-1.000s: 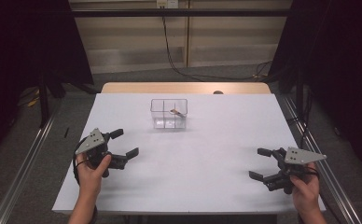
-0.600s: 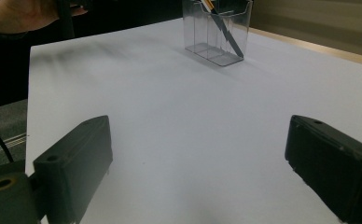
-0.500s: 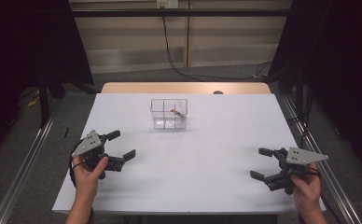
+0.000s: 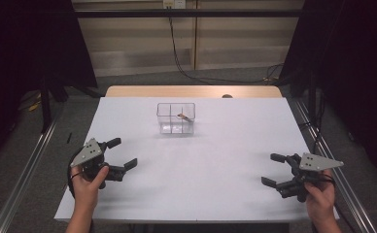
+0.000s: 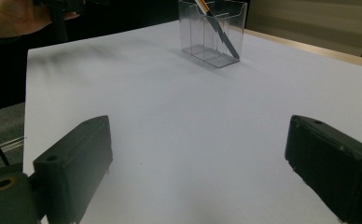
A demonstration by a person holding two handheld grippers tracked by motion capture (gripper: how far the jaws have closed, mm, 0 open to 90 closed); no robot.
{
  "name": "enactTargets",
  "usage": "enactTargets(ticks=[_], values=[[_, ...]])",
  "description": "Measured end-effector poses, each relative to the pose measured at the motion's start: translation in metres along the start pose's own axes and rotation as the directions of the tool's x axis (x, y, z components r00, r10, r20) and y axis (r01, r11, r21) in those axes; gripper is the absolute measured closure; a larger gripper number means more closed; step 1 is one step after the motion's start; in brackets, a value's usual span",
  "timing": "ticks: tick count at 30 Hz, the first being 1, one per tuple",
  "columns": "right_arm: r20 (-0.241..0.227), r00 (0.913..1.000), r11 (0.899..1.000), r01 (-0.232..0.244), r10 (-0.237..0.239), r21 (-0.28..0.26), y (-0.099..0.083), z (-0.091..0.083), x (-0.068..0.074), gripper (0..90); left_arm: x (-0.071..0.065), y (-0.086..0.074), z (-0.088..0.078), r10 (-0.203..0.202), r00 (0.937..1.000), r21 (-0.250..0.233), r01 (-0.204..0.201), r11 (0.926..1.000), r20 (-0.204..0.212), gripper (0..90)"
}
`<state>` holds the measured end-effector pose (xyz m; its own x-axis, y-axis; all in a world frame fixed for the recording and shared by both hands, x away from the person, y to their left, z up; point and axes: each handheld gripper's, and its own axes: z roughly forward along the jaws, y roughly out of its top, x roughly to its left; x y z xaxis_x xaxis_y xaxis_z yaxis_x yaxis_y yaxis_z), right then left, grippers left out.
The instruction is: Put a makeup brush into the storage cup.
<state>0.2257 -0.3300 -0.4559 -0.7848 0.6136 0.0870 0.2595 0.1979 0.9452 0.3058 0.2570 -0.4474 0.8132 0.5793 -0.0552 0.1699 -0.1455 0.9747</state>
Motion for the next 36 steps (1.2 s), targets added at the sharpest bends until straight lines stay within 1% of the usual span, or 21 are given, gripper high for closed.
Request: enactTargets(ticks=[1,7,9,16,17,18,19,22,25,27,30,32,34,36], values=[[0.001,1.0000,1.000,0.000,0.000,0.000,0.0000,0.0000,0.0000,7.2,0.0003,-0.0004,-0.0012,0.006,1.0000,0.001,-0.006,1.0000,-0.001,0.0],[0.002,1.0000,1.000,-0.001,0.001,0.001,-0.0001,0.0001,0.0000,7.2,-0.0008,-0.0024,-0.0048,0.005,0.9999,-0.009,-0.005,0.9999,-0.014,0.0],[0.004,1.0000,1.000,-0.002,0.002,0.000,-0.0002,0.0001,-0.0002,7.2,-0.0007,-0.0033,-0.0057,0.011,0.9998,0.002,-0.011,0.9999,-0.015,0.0],[0.004,1.0000,1.000,-0.001,0.001,0.000,-0.0001,0.0000,-0.0004,7.2,-0.0019,-0.0058,-0.0061,0.017,0.9998,0.011,-0.017,0.9998,-0.010,0.0],[0.003,1.0000,1.000,-0.001,0.001,0.002,-0.0002,0.0000,-0.0006,7.2,-0.0024,-0.0062,-0.0060,0.012,0.9999,0.007,-0.012,0.9999,-0.007,0.0],[0.006,1.0000,1.000,-0.001,0.001,0.003,-0.0004,0.0000,-0.0008,7.2,-0.0024,-0.0064,-0.0061,0.016,0.9998,0.009,-0.016,0.9998,-0.009,0.0],[0.005,1.0000,1.000,-0.001,0.001,0.003,-0.0005,-0.0001,-0.0009,7.2,-0.0031,-0.0068,-0.0061,0.009,0.9999,0.008,-0.009,0.9999,-0.005,0.0],[0.005,1.0000,1.000,-0.001,0.001,0.003,-0.0005,-0.0003,-0.0009,7.2,-0.0035,-0.0070,-0.0067,0.018,0.9998,0.011,-0.018,0.9998,-0.005,0.0],[0.006,1.0000,1.000,0.000,0.000,0.004,-0.0005,-0.0003,-0.0011,7.1,-0.0053,-0.0062,-0.0073,0.018,0.9998,0.012,-0.018,0.9998,-0.005,0.0],[0.007,1.0000,1.000,0.001,-0.001,0.006,-0.0007,-0.0002,-0.0012,7.1,-0.0058,-0.0068,-0.0076,0.018,0.9998,0.015,-0.018,0.9997,0.002,0.0],[0.008,1.0000,1.000,0.000,0.000,0.006,-0.0008,-0.0003,-0.0008,7.1,-0.0056,-0.0066,-0.0088,0.031,0.9995,0.025,-0.031,0.9992,0.000,0.0],[0.008,0.9999,1.000,0.006,-0.006,0.010,-0.0013,-0.0003,-0.0012,7.1,-0.0063,-0.0069,-0.0095,0.020,0.9998,0.016,-0.020,0.9997,0.002,0.0],[0.010,0.9999,1.000,0.007,-0.007,0.012,-0.0020,-0.0001,-0.0014,7.1,-0.0069,-0.0073,-0.0102,0.024,0.9997,0.025,-0.024,0.9994,0.003,0.0],[0.010,0.9999,1.000,0.004,-0.004,0.013,-0.0023,-0.0003,-0.0013,7.1,-0.0066,-0.0075,-0.0110,0.024,0.9997,0.022,-0.024,0.9995,0.004,0.0]])
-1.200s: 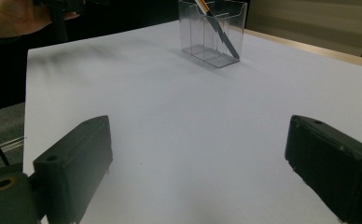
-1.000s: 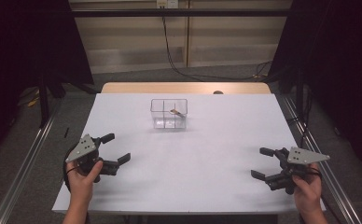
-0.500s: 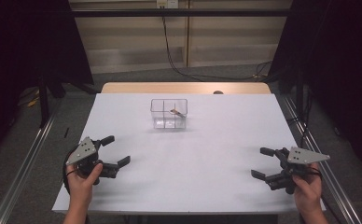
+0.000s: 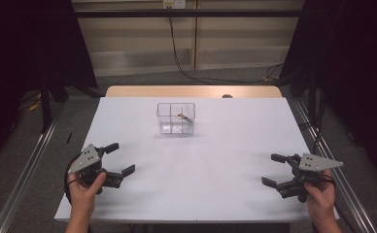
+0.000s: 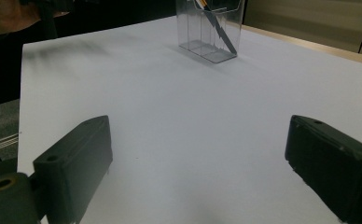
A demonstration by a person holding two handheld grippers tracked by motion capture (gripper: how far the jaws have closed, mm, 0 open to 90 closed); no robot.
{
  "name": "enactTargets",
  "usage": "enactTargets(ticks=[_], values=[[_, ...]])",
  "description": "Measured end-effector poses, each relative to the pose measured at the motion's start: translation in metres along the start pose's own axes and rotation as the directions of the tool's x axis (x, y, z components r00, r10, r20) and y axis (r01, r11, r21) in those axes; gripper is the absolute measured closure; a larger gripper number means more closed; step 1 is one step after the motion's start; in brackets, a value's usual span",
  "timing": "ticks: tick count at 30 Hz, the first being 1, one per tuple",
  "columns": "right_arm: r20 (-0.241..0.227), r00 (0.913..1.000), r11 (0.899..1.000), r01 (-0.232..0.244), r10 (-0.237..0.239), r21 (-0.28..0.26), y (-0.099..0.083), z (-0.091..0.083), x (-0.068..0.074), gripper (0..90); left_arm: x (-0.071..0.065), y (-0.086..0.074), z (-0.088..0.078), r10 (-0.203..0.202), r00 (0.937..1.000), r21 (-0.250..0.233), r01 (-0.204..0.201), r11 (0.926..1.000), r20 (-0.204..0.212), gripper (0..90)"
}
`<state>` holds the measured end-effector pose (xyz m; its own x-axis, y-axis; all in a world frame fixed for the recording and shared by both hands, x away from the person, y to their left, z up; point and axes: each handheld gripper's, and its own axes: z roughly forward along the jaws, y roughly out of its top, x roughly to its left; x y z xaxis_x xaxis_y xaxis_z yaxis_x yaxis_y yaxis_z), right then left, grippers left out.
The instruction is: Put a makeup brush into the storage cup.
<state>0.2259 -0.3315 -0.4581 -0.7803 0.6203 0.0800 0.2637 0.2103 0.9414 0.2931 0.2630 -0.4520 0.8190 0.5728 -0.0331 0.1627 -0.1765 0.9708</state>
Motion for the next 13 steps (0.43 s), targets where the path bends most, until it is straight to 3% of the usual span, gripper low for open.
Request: enactTargets(ticks=[13], values=[[0.006,1.0000,1.000,0.002,-0.002,0.008,-0.0027,-0.0007,-0.0005,7.1,-0.0012,-0.0006,0.0014,-0.006,1.0000,0.002,0.006,1.0000,0.008,0.0]])
